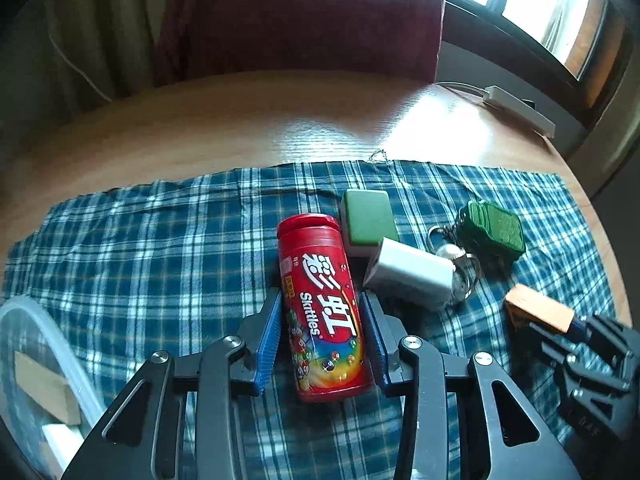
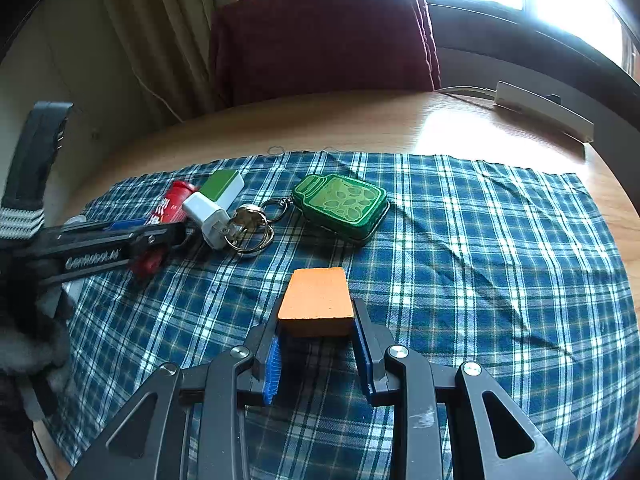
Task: Organize rigid objects
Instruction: 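Close left tool around red Skittles can and lift it, then carry Skittles can into clear bowl and open left tool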
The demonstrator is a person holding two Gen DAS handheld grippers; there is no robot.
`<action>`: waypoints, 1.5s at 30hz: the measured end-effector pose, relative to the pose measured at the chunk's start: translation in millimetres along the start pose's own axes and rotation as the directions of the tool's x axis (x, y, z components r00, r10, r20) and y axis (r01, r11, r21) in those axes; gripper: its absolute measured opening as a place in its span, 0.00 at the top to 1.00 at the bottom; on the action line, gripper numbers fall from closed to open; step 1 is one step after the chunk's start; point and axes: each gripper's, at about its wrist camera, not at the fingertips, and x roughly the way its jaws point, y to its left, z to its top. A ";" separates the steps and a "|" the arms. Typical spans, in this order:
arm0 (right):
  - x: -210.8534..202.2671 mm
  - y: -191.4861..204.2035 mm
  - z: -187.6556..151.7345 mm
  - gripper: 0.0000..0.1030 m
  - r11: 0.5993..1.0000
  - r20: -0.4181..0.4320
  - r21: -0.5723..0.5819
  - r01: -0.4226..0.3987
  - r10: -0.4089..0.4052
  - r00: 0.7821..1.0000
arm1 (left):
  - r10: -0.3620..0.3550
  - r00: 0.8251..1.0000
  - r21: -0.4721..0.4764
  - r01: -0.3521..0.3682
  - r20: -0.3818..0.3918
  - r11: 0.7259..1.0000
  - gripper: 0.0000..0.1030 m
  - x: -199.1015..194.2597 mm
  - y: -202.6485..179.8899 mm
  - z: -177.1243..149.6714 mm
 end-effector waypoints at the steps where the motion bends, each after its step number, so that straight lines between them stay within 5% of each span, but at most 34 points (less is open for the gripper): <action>1: 0.7 0.7 0.0 0.69 1.000 0.000 0.000 0.001 -0.001 1.000 | 0.006 1.000 0.006 -0.006 0.016 1.000 0.64 -4.8 -1.2 -4.7; 9: -0.1 -3.4 0.7 0.69 1.000 0.005 0.017 0.009 -0.009 1.000 | 0.000 0.983 -0.013 0.002 0.184 1.000 0.70 -61.1 -0.9 -37.1; 18: -4.6 -2.5 -3.4 0.69 1.000 0.019 0.009 0.027 -0.028 0.999 | -0.014 0.966 -0.101 0.041 0.257 0.994 0.70 -98.1 34.8 -71.2; 28: -8.2 -0.1 -9.8 0.69 0.999 0.021 0.021 0.039 -0.040 0.999 | -0.050 0.980 -0.059 0.062 0.193 0.996 0.62 -77.2 10.0 -73.8; 32: -7.8 -0.8 -8.9 0.69 0.999 0.019 0.026 0.037 -0.038 0.999 | -0.014 0.986 -0.046 0.021 0.164 0.999 0.59 -63.2 3.0 -70.0; 45: -8.8 1.3 -10.2 0.69 0.999 0.018 0.020 0.034 -0.034 0.999 | 0.014 0.995 -0.052 -0.009 0.097 0.999 0.65 -33.3 1.6 -65.7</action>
